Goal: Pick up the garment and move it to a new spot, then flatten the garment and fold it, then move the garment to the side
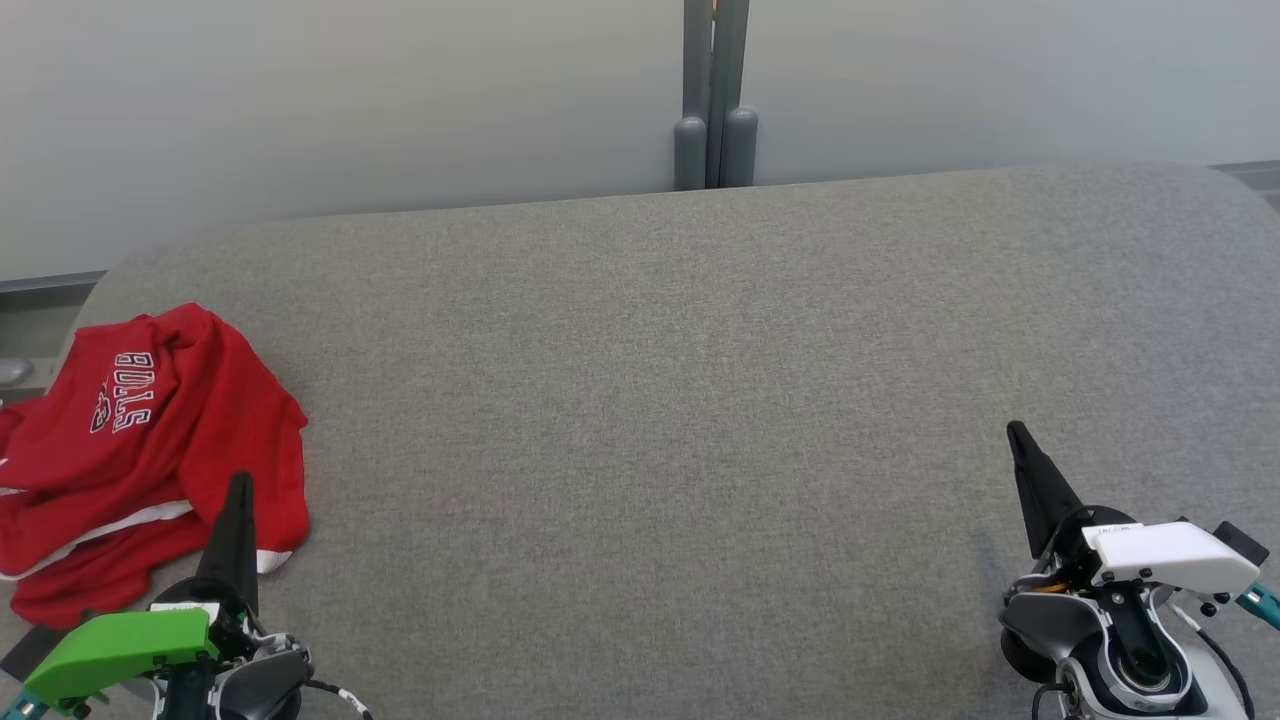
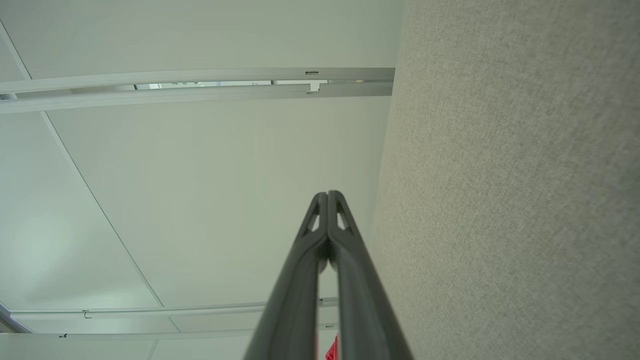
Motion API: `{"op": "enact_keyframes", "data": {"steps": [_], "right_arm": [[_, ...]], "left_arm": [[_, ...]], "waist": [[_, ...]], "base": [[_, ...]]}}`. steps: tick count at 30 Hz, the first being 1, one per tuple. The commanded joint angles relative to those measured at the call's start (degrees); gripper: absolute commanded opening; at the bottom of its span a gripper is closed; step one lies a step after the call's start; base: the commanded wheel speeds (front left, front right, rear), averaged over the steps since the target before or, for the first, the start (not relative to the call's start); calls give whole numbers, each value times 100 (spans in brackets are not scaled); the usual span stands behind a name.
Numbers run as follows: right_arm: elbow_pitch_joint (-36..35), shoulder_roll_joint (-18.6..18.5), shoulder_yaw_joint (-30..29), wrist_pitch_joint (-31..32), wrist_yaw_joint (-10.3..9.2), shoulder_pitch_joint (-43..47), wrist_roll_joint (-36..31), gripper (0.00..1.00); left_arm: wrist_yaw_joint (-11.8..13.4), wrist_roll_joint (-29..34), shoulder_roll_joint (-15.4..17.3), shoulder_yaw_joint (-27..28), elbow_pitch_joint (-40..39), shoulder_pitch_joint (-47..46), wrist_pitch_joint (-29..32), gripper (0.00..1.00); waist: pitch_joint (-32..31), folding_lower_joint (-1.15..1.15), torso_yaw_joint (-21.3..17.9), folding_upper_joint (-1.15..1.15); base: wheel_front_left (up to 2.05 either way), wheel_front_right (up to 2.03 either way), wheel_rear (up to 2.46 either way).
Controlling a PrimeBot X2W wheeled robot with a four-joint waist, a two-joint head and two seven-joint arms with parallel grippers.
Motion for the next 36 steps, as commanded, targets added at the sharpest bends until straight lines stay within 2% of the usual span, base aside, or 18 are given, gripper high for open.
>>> {"op": "enact_keyframes", "data": {"steps": [1, 36], "right_arm": [[-21, -26, -16, 21, 2, 69, 24, 0], [-21, -26, -16, 21, 2, 69, 24, 0]], "left_arm": [[-31, -4, 36, 24, -25, -66, 17, 0], [-31, -4, 36, 24, -25, -66, 16, 0]], "waist": [[0, 0, 0, 0], [0, 0, 0, 0]], "base": [[0, 0, 0], [0, 0, 0]]}}
